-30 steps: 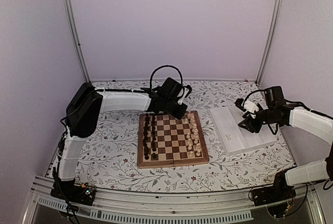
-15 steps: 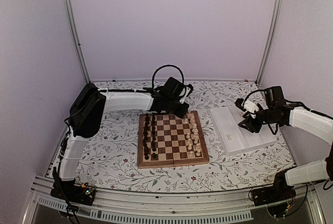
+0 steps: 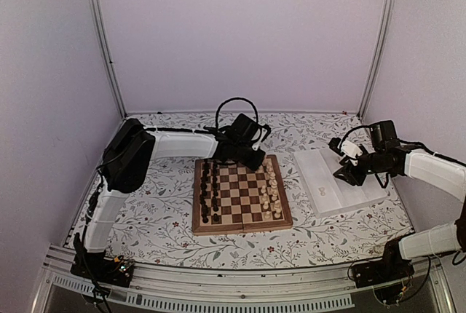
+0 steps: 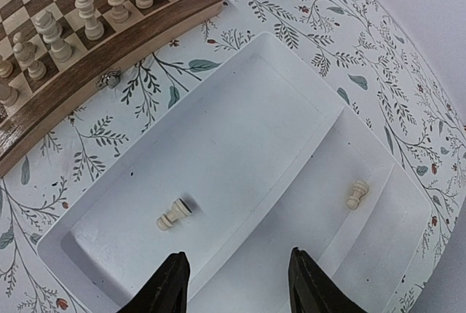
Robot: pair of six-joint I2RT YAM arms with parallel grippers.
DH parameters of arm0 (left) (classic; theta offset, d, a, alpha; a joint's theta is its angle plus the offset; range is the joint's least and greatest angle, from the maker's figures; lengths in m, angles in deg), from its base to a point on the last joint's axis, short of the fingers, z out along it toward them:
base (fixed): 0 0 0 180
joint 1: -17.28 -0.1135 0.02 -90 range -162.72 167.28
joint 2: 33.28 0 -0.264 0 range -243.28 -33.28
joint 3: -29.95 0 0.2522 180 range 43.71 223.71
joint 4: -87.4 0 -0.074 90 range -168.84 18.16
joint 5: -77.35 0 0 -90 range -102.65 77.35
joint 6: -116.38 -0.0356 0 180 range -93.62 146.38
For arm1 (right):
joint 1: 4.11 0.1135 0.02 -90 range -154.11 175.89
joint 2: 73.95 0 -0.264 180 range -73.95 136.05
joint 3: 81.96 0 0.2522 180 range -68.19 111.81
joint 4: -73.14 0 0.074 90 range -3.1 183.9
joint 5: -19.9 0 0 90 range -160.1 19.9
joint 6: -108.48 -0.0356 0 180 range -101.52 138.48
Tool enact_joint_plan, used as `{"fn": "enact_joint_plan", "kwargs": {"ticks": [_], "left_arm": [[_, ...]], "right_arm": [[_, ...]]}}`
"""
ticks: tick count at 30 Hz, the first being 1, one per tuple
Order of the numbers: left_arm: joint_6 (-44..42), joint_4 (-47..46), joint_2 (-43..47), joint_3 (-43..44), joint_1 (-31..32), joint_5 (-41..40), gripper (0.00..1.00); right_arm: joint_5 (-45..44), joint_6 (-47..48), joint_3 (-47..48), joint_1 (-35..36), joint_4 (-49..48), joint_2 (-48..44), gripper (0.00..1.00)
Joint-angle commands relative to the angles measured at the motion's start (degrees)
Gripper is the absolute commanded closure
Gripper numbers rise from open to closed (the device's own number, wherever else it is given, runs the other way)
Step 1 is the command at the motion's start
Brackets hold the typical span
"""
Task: Set up the chess pieces on the board
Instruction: Place the chess piece on the chessboard.
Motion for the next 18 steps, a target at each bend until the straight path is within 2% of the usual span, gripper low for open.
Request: {"fn": "enact_joint_plan", "kwargs": {"ticks": [1, 4, 11, 18], "left_arm": [[0.75, 0.53, -1.26, 1.77, 0.03, 1.06, 0.90], [0.98, 0.90, -1.40, 1.97, 0.03, 1.23, 0.87], [2.03, 1.83, 0.45, 1.59, 0.20, 0.66, 0.71], [2.15, 1.53, 6.81, -1.02, 0.20, -1.15, 0.66]], "right_arm": [[-0.51, 0.15, -0.85, -0.20, -0.67, 0.66, 0.51], [-0.53, 0.15, -0.83, -0.12, -0.58, 0.92, 0.51], [0.27, 0.00, -0.60, -0.15, -0.37, 1.10, 0.51], [1.87, -0.49, 1.51, -0.13, 1.31, 0.93, 0.50]]}}
